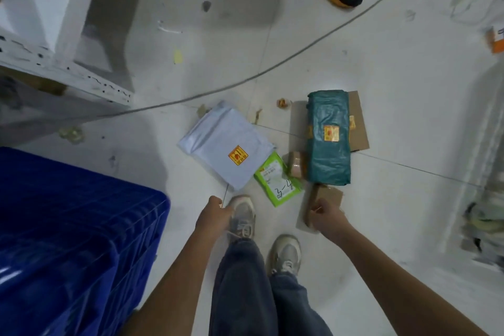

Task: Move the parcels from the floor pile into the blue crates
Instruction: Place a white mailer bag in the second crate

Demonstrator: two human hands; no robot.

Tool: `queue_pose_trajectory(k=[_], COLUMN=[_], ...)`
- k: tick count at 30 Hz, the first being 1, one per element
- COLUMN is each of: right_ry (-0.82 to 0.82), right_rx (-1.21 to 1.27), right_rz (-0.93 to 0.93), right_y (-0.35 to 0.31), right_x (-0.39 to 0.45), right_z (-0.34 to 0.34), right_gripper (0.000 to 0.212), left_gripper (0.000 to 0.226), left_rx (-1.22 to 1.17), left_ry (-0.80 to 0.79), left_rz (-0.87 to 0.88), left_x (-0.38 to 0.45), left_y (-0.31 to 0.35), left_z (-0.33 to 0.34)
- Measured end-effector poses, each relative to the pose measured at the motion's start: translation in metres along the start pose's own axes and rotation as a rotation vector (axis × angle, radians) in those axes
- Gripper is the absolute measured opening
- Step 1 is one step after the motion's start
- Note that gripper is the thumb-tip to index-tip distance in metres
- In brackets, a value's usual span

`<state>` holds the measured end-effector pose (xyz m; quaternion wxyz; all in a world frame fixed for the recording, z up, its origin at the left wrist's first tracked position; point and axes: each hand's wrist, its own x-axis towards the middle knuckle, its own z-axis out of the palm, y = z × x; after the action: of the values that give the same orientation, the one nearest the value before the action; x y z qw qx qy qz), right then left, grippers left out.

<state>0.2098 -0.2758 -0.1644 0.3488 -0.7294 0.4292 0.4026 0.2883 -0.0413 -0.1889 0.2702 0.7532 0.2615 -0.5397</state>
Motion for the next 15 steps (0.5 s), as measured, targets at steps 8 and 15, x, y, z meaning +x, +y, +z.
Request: queue_pose_trajectory(k=[8, 15], right_ry=[0.02, -0.002], right_rx=[-0.142, -0.259], right_rz=[-0.162, -0.264], right_y=[-0.06, -0.099], right_x=[0.09, 0.172], right_z=[0.021, 0.045], right_gripper=[0.024, 0.063], left_gripper=[0.066, 0.066], left_rx=[-0.332, -0.54], left_ry=[-0.066, 0.034], left_rz=[-0.094, -0.153], left_x=[0.086, 0.15], left_y=[0.011, 0.014], left_z=[0.003, 0.015])
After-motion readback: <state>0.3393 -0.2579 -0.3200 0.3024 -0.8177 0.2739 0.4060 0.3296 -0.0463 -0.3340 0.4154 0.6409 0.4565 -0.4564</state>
